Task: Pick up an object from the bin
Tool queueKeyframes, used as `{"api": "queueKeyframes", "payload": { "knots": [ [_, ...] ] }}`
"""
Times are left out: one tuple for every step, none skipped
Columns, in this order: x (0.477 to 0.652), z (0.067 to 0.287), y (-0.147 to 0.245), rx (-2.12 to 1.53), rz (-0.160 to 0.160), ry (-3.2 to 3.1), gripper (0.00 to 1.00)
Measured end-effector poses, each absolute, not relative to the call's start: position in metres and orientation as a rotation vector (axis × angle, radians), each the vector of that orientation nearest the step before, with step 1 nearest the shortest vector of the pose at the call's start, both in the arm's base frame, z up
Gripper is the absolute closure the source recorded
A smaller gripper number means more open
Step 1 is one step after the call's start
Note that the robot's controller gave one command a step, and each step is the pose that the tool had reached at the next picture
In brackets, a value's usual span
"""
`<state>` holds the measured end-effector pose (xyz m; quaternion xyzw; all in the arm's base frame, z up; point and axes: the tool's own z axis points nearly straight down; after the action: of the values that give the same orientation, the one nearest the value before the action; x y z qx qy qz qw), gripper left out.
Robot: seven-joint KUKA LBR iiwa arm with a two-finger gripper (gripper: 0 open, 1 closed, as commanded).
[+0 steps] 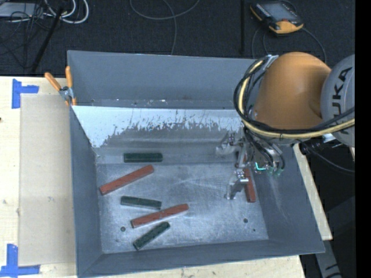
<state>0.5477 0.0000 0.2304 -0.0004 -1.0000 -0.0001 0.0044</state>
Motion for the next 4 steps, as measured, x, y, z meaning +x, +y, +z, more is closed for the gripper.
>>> {"api": "queueKeyframes", "payload": {
  "knots": [
    [0.549,0.234,0.0,-0.001,0.0,-3.141,0.0],
    [0.557,0.158,0.041,0.034,-0.001,-3.145,0.0],
    [0.541,0.153,0.068,0.165,0.001,-3.132,0.0],
    [0.546,0.155,0.121,0.523,0.0,-3.099,0.0]
  ]
}}
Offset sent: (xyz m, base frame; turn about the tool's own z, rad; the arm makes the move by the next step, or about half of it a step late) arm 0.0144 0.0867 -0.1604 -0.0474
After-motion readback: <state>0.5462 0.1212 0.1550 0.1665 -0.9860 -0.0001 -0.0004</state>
